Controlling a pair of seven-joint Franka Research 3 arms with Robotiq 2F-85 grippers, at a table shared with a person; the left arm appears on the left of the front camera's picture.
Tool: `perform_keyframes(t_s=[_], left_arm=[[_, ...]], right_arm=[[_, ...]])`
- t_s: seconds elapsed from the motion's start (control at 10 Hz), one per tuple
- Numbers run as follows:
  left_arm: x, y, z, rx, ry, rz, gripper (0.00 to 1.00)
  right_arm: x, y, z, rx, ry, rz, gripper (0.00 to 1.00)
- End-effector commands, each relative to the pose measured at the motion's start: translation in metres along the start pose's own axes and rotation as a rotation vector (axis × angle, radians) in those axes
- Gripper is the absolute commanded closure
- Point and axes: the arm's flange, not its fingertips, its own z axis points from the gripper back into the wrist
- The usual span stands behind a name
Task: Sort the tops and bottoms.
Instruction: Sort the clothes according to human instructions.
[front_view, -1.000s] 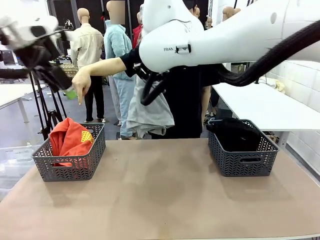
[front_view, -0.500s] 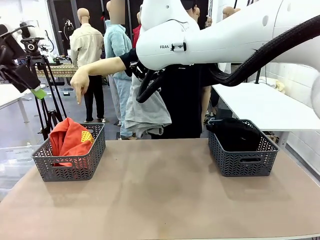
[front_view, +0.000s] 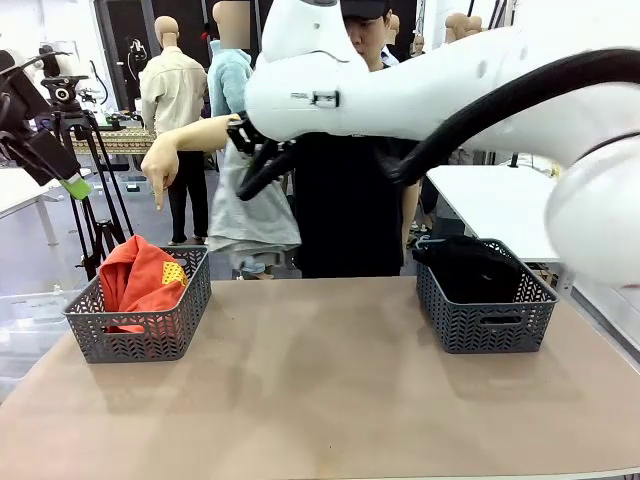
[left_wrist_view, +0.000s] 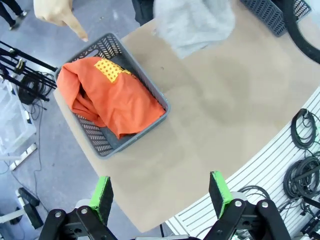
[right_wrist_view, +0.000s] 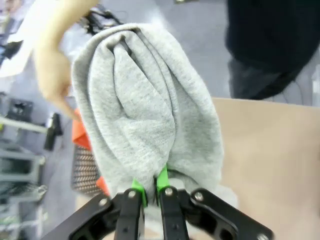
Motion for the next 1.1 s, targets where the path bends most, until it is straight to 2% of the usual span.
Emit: perform_keyframes(t_s=[0.0,0.2,0.3,0.4,0.8,0.9,1.0], left_arm=[[-0.001,0.002,0.001,0.003,-0.001,0.006,0.0],[-0.001,0.002,0.001,0.003,-0.001,0.006,0.0],[-0.001,0.002,0.001,0.003,-0.001,0.006,0.0],[-0.001,0.002,0.001,0.003,-0.001,0.006,0.0],[-0.001,0.002,0.001,0.003,-0.001,0.006,0.0],[-0.001,0.002,0.001,0.003,-0.001,0.006,0.0],[-0.001,0.002,0.001,0.003,-0.001,0.006,0.0]], right_arm=[[0.059,0.054,-0.024,0.083,0.055,0.05,1.0],[0.068,0.079,-0.058,0.223,0.122,0.033,1.0],[0.063,0.083,-0.061,0.119,0.191,0.142,1.0],[-0.002,0.035,-0.027,0.176,0.069,0.042,1.0],[-0.002,0.033,-0.031,0.167,0.086,0.066,1.0],[0.004,0.053,-0.055,0.258,0.075,0.108,1.0],[0.01,0.077,-0.077,0.26,0.065,0.121,1.0]])
